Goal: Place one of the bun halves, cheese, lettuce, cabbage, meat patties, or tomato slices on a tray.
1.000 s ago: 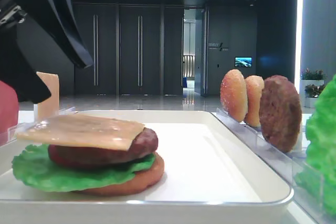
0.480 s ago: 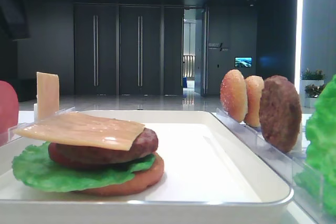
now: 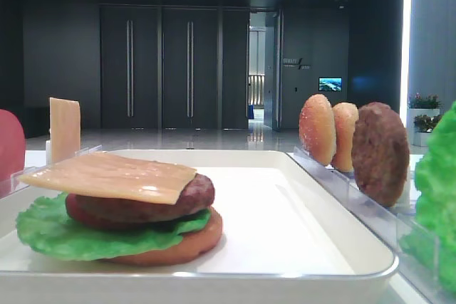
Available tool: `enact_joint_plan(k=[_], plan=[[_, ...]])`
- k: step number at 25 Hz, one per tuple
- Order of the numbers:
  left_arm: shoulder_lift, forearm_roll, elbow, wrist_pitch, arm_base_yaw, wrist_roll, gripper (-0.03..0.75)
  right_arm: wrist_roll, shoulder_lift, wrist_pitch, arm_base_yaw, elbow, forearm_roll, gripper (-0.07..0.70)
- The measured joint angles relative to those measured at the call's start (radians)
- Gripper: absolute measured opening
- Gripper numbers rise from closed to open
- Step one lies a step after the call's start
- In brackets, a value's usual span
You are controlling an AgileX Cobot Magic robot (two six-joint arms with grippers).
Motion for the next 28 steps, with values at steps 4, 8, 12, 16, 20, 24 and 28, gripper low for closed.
enact_joint_plan(k=[4,8,12,16,20,24,28], plan=[[-0.004,0.045,-0.008,0.007,0.007,-0.017,0.492,0.000,0.000,0.000,0.000,0.000,0.000,0.434],[-0.004,0.045,-0.011,0.008,0.089,0.018,0.492,0.000,0.000,0.000,0.000,0.000,0.000,0.434],[-0.018,0.045,-0.011,0.008,0.240,0.082,0.487,0.000,0.000,0.000,0.000,0.000,0.000,0.434],[-0.046,0.052,-0.011,0.009,0.379,0.125,0.485,0.000,0.000,0.000,0.000,0.000,0.000,0.434],[-0.074,0.054,-0.011,0.010,0.434,0.140,0.485,0.000,0.000,0.000,0.000,0.000,0.000,0.434],[-0.128,0.053,-0.010,0.011,0.436,0.145,0.485,0.000,0.000,0.000,0.000,0.000,0.000,0.434],[-0.272,0.053,0.019,0.014,0.436,0.154,0.484,0.000,0.000,0.000,0.000,0.000,0.000,0.434]])
